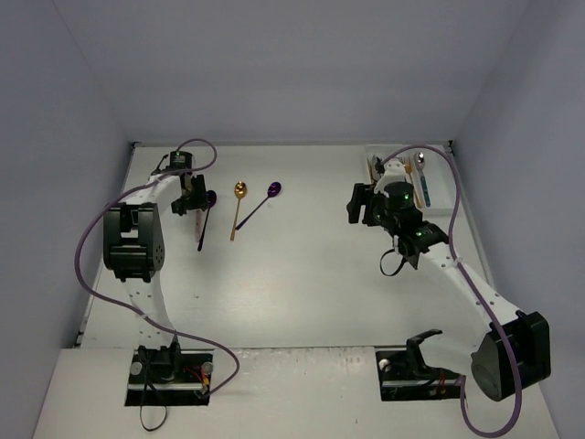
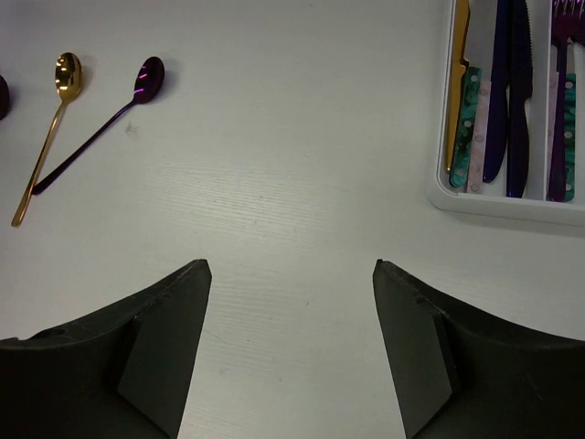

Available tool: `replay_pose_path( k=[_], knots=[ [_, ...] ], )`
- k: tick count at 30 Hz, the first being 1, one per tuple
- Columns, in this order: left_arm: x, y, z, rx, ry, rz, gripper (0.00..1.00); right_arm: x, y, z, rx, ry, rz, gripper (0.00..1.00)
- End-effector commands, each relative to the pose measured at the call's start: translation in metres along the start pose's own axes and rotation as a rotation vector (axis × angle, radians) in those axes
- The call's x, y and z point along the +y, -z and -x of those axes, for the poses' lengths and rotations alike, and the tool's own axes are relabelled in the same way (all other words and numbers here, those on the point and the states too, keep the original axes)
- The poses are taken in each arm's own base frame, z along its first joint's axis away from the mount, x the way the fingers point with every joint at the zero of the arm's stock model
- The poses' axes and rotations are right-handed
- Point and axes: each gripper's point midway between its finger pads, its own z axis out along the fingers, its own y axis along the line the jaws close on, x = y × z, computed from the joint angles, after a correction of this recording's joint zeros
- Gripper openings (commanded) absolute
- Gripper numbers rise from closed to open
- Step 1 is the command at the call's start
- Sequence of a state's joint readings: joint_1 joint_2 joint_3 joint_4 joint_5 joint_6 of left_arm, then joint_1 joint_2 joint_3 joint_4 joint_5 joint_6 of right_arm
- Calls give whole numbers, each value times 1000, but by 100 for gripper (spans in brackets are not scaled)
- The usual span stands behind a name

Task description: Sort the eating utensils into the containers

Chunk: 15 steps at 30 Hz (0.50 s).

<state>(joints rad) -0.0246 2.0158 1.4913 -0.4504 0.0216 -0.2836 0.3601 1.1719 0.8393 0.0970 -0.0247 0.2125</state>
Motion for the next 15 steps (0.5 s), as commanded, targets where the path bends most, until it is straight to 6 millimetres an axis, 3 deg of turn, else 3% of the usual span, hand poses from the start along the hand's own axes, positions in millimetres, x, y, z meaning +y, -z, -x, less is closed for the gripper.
replay_pose_path(
  k=[1,6,9,12,15],
  knots=[
    [-1,4,31,-72,-17,0,43,10,10,9,-69,-20,50,70],
    [4,-10,28,-50,-20,33,21,12,15,0,-60,-7,64,70],
    [3,-14,27,-40,-13,38,1,17,17,2,-71,24,75,71],
    [1,-2,34,-71,7,36,0,29,21,7,-85,49,111,71],
    [-1,33,47,-117,65,49,0,53,23,12,-100,89,146,71]
  ],
)
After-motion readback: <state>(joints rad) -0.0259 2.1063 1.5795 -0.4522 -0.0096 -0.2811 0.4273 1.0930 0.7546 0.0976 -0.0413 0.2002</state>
